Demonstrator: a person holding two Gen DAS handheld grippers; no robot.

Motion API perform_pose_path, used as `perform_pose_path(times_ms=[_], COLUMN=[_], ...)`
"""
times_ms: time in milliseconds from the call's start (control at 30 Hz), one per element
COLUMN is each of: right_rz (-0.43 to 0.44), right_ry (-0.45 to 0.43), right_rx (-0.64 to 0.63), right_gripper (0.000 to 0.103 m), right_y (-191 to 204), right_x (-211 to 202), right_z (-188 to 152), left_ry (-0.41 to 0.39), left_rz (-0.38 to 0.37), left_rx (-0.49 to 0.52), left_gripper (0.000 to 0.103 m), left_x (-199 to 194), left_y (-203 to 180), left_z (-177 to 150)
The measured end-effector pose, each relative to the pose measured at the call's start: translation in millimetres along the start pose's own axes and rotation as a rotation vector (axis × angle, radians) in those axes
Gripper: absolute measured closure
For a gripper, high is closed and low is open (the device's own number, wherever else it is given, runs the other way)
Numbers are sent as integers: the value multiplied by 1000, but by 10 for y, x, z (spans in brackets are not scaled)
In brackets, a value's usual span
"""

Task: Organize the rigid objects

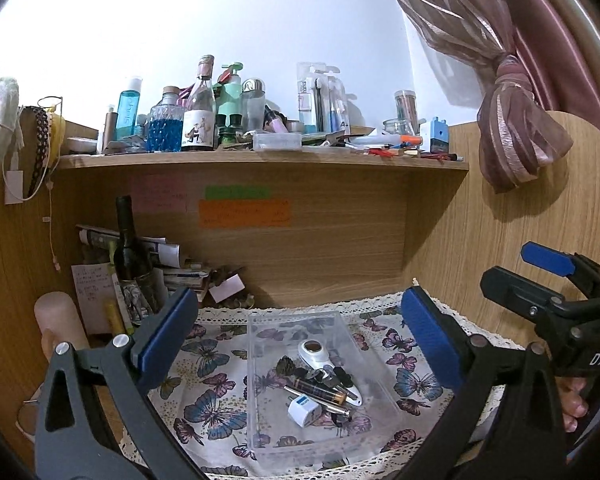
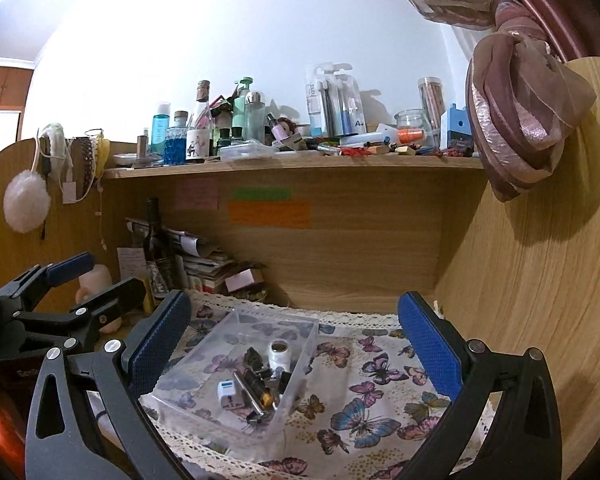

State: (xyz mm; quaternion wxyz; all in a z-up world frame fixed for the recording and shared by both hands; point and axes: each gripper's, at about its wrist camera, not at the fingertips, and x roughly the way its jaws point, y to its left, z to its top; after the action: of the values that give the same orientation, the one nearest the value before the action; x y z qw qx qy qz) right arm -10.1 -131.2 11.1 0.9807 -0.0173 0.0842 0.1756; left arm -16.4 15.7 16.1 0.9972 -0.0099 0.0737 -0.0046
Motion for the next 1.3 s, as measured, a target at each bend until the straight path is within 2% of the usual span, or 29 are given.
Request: perform_pose_path(times_ms=[1300], right_rz=[8], right_ry=[-15], right_rx=[3], right_gripper=[0], right_y=[-21], right_x=[31], right_z=[5], left_ry=[2], left_rz=[-33], left_rx=[-16], left_gripper=[0], left_x=[37], left_y=[-3], left_z=[-27])
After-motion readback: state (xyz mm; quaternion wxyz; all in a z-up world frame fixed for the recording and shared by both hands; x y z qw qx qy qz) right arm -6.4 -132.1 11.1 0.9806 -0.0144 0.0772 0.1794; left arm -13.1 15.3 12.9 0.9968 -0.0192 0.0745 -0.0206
